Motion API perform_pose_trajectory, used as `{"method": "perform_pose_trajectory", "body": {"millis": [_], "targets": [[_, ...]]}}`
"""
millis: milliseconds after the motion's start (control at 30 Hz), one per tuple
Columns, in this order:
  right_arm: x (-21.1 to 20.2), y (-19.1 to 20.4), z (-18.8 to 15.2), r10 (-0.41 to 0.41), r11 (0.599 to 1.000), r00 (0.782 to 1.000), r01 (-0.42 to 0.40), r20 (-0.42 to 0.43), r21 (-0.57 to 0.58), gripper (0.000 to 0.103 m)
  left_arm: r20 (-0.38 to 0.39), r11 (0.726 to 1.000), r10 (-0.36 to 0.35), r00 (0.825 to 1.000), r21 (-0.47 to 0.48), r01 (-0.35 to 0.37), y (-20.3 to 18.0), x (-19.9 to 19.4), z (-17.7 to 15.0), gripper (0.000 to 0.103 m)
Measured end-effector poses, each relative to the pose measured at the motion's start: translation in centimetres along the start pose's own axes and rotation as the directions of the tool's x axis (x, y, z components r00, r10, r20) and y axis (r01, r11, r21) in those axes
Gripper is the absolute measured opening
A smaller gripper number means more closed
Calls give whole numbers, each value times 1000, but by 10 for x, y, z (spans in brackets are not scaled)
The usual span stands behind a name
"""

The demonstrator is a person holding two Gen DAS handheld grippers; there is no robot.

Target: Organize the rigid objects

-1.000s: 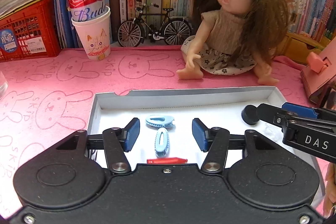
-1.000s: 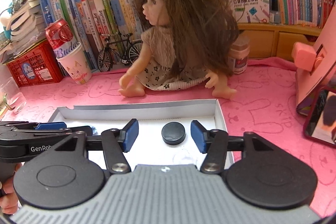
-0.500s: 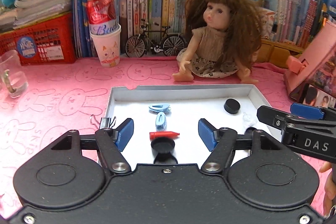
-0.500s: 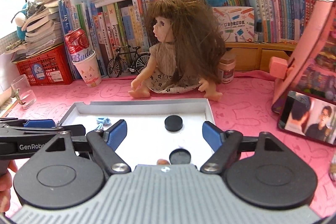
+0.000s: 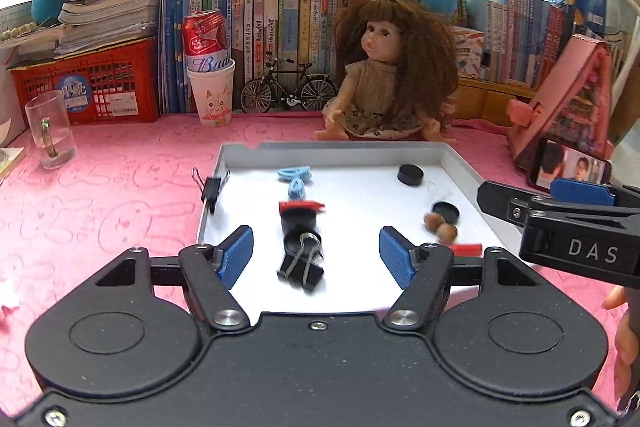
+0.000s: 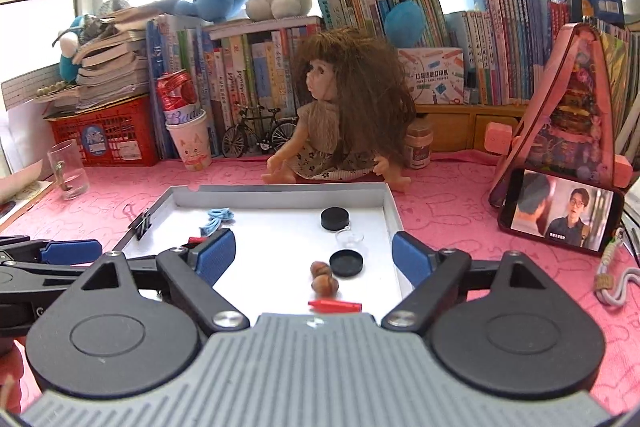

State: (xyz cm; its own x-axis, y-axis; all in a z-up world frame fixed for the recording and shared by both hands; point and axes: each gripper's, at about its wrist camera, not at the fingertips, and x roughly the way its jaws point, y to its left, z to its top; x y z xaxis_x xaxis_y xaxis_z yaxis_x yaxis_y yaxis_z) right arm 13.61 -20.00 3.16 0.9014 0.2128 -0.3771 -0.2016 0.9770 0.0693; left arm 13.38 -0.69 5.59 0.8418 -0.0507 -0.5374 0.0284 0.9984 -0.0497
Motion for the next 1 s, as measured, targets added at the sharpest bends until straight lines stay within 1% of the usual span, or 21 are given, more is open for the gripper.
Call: {"method": "perform_pose_trajectory", "body": {"millis": [133, 267, 333, 467, 667, 833, 1000], "targets": [[-15, 6, -13, -4, 1000, 999, 5, 32, -21, 93, 25, 999, 24, 999, 23, -25, -4, -12, -16, 68], [-24, 7, -25, -9, 1000, 999, 9, 41, -11, 95, 32, 1000, 21, 999, 18, -21, -4, -20, -29, 69], [-27, 7, -31, -17, 1000, 999, 17, 38, -16, 96, 32, 999, 24, 999, 34, -25, -4, -22, -37, 70], [-29, 7, -45, -37, 999, 999, 37, 24, -24, 97, 27, 997, 47, 999, 52, -48, -5, -22, -51, 73], [-25, 2, -61, -71, 997, 997, 70, -27, -11, 99, -18, 997, 75, 997, 21, -75, 4, -12, -65, 75], [-18, 0, -72, -94, 996, 993, 93, -68, -13, 99, -48, 995, 101, 994, 6, -101, 13, -1, -71, 78], [-11, 0, -78, -118, 993, 989, 117, -93, -17, 102, -64, 993, 114, 991, 15, -113, 16, 7, -74, 81]]}}
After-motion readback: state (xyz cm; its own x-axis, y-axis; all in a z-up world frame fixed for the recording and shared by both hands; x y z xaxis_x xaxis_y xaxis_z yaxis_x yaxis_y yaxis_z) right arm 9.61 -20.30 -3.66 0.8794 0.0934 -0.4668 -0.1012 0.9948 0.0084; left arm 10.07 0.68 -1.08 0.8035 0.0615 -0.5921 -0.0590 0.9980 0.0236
